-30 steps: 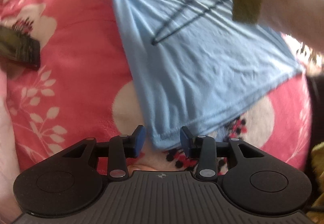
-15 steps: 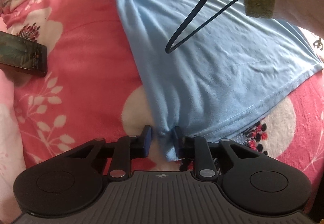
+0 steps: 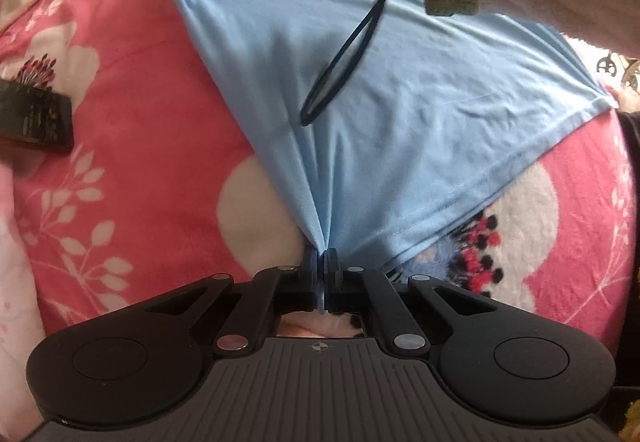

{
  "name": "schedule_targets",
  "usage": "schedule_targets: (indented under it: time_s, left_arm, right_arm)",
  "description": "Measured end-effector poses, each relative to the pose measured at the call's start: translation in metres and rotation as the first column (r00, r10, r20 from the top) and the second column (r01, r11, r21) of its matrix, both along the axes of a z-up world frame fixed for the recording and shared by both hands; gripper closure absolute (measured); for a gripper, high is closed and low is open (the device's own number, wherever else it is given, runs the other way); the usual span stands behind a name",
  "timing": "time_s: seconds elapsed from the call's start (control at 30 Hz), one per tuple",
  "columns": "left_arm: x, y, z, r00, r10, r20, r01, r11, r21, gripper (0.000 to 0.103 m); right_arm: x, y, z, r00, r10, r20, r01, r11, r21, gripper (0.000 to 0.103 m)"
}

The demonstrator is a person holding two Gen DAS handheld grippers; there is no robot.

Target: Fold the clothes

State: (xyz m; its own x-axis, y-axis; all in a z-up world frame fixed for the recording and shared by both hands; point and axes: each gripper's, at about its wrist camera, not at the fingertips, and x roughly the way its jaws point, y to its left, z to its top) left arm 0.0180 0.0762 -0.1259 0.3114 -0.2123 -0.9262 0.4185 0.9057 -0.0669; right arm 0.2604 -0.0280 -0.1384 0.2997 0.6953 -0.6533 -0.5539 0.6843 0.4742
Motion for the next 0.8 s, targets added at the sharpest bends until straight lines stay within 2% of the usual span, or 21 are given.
schedule_targets:
  time_s: [0.1, 0.27, 0.4, 0.47, 0.53, 0.63, 0.8]
  left_arm:
    - [0.000, 0.006, 0.000, 0.999, 0.033, -0.020, -0.033, 0.999, -0.017, 0.103]
    - [0.003, 0.013, -0.002, 0.997, 0.058, -0.048, -0.060, 0.997, -0.043, 0.103]
    - [0.008, 0.021, -0.004, 0.994, 0.082, -0.073, -0.088, 0.993, -0.080, 0.101]
    - [0.011, 0.025, -0.004, 0.992, 0.092, -0.086, -0.101, 0.990, -0.103, 0.100]
    - [0.014, 0.029, -0.004, 0.990, 0.096, -0.103, -0.108, 0.987, -0.116, 0.097]
    - [0.021, 0.036, -0.002, 0.985, 0.097, -0.140, -0.117, 0.983, -0.139, 0.088]
    - [0.033, 0.053, 0.008, 0.980, 0.119, -0.157, -0.147, 0.973, -0.177, 0.073]
  right_arm:
    - [-0.002, 0.008, -0.006, 1.000, 0.013, 0.005, -0.012, 1.000, -0.026, 0.099]
    - [0.003, 0.015, -0.026, 0.999, -0.017, -0.033, 0.015, 0.998, -0.060, 0.099]
    - [0.012, 0.007, -0.026, 0.991, -0.060, -0.122, 0.057, 0.998, -0.022, 0.096]
    - [0.012, -0.005, -0.014, 0.987, -0.078, -0.143, 0.077, 0.997, -0.016, 0.085]
    - [0.004, -0.026, 0.003, 0.989, -0.075, -0.126, 0.074, 0.997, -0.014, 0.077]
    - [-0.014, -0.061, 0.028, 0.994, -0.040, -0.102, 0.038, 0.999, -0.014, 0.077]
    - [-0.072, -0.118, 0.061, 0.990, 0.092, -0.110, -0.097, 0.994, -0.044, 0.077]
